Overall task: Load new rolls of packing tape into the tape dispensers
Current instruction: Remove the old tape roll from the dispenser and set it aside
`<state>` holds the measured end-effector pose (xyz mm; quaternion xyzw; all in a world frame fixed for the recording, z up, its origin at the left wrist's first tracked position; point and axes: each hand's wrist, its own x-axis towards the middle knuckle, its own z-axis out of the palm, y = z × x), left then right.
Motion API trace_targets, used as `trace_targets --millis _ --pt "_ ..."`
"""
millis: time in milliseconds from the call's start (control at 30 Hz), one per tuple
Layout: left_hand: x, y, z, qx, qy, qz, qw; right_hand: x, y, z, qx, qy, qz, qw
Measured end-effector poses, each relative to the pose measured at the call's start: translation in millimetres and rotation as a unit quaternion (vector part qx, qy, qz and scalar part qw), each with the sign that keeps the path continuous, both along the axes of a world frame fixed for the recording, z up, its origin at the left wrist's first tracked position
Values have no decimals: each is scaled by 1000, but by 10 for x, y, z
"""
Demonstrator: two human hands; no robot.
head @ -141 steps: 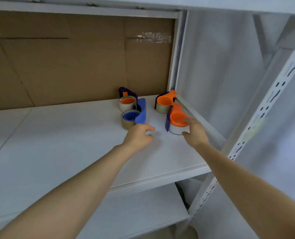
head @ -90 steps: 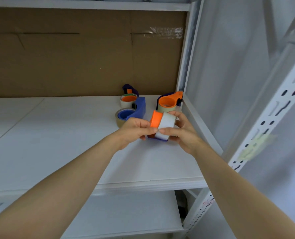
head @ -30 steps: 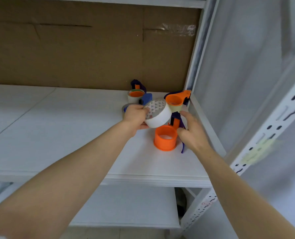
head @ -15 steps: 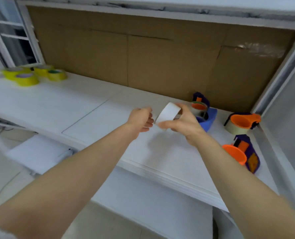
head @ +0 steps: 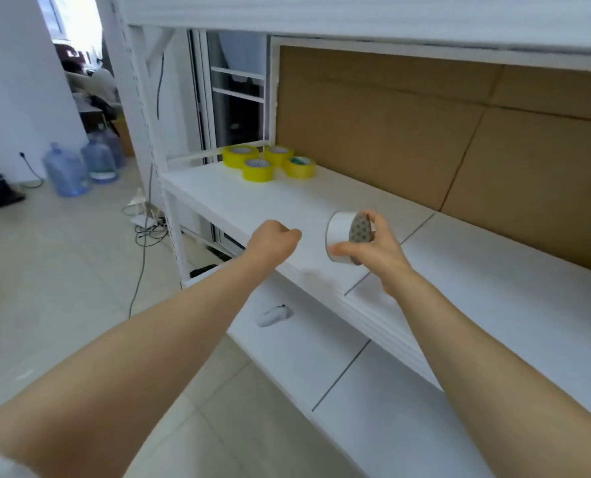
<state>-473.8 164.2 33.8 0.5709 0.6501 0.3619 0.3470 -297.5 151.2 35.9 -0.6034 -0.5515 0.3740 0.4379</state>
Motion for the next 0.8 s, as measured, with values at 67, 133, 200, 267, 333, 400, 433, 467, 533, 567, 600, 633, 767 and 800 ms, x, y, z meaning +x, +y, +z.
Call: trace_targets --millis 67,133,200,267,333,400,433,467,533,567,600,633,767,800 --pt "-381 116 -16 -4 -3 12 1000 -351 198 -29 0 -4 17 1000" --pt "-696 230 -20 -7 -7 17 1000 -655 397 -28 0 -12 29 1000" --pt "-962 362 -33 -5 -14 20 1000 -915 597 -8 2 -22 30 999" --pt "-1184 503 -54 -3 -25 28 999 -1132 806 -8 3 -42 25 999" --pt "-1367 669 -95 -3 -27 37 999 -1318 1000 -33 3 -60 25 998" --pt "-1519 848 -130 -8 -23 40 999 -1486 1215 -72 5 -67 34 997" --pt "-1589 946 -140 -10 -18 39 999 -1568 1333 -86 6 -68 38 997" --pt "-1663 1062 -149 -14 -17 35 999 -1649 1459 -98 8 -66 42 997" --pt "-1831 1337 -168 -14 -10 29 999 -1819 1747 -119 20 -64 42 997" --pt "-1917 1480 -164 -11 -2 29 1000 -1910 1908 -127 27 -66 40 997" --pt "-2001 1620 -150 -9 6 31 999 -2004 2071 -129 31 -74 38 996" --pt "-2087 1763 -138 -10 14 34 999 -2100 2240 -134 32 -82 37 995" --pt "-2439 2304 -138 -15 44 27 999 -2471 2801 -173 26 -77 43 996" --pt "-2530 2426 -143 -16 45 26 999 -2555 2920 -182 28 -66 44 996"
